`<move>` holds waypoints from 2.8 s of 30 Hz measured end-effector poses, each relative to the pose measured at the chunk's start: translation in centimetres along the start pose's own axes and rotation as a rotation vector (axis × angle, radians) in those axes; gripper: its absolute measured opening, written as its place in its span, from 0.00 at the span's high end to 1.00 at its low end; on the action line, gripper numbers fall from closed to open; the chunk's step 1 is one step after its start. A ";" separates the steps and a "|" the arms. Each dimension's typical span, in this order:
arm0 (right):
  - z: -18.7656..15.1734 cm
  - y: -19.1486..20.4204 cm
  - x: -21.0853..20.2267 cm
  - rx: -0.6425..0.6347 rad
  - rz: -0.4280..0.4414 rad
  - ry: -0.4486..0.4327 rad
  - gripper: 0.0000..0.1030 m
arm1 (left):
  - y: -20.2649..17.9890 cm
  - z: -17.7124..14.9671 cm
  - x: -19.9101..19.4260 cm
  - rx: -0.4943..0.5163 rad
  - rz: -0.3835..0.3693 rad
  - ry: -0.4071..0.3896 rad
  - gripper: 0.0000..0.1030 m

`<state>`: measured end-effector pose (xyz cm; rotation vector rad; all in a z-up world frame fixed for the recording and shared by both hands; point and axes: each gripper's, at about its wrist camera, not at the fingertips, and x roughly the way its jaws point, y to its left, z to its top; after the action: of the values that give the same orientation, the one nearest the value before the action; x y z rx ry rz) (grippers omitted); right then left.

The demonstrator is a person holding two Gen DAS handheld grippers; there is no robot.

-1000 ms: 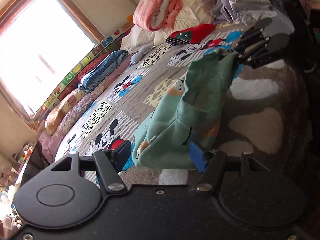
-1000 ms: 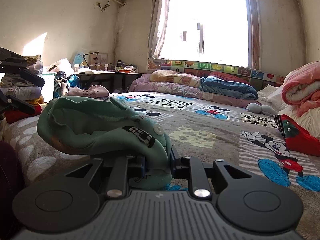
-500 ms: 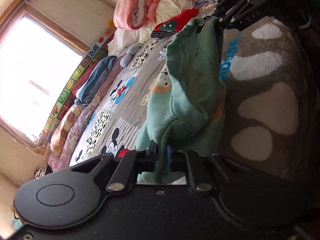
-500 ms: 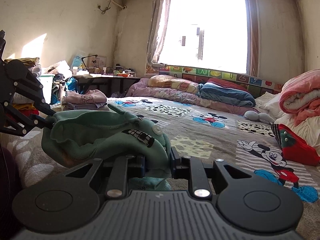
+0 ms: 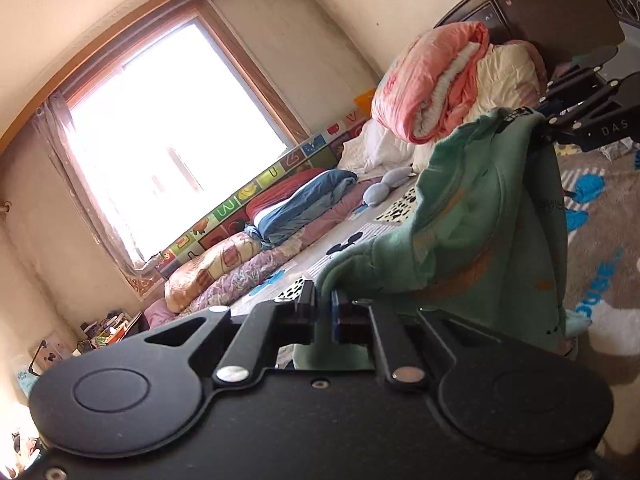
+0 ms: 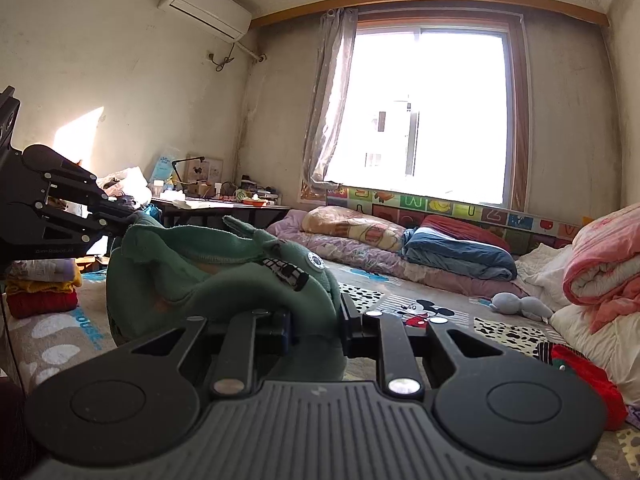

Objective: Fold clothes
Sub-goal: 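Lift the mint-green garment with both grippers and shake it open in the air, then lower the spread garment onto the blanket with both grippers and release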

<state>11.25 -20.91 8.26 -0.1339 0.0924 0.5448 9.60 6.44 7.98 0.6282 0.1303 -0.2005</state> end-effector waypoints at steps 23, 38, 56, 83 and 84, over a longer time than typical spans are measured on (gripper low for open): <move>9.5 -4.6 3.5 -0.151 0.074 0.102 0.77 | 4.9 4.4 3.8 0.006 -0.041 -0.013 0.94; 9.8 -8.5 14.0 -0.190 0.097 0.280 0.78 | 6.3 4.1 15.2 0.005 -0.058 0.129 0.94; 8.2 -14.6 25.3 -0.219 -0.032 0.333 0.78 | 9.7 8.5 29.8 0.001 0.127 0.122 0.94; -10.0 -1.9 15.1 -0.646 0.134 0.497 0.78 | -8.6 -9.9 11.2 0.376 -0.181 0.193 0.94; -11.1 -0.9 14.0 -0.674 0.151 0.508 0.78 | -9.4 -10.6 10.3 0.396 -0.189 0.197 0.94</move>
<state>23.09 -16.18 -4.35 -0.9292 0.4155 0.6671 16.89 3.82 -7.74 1.0312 0.3460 -0.3517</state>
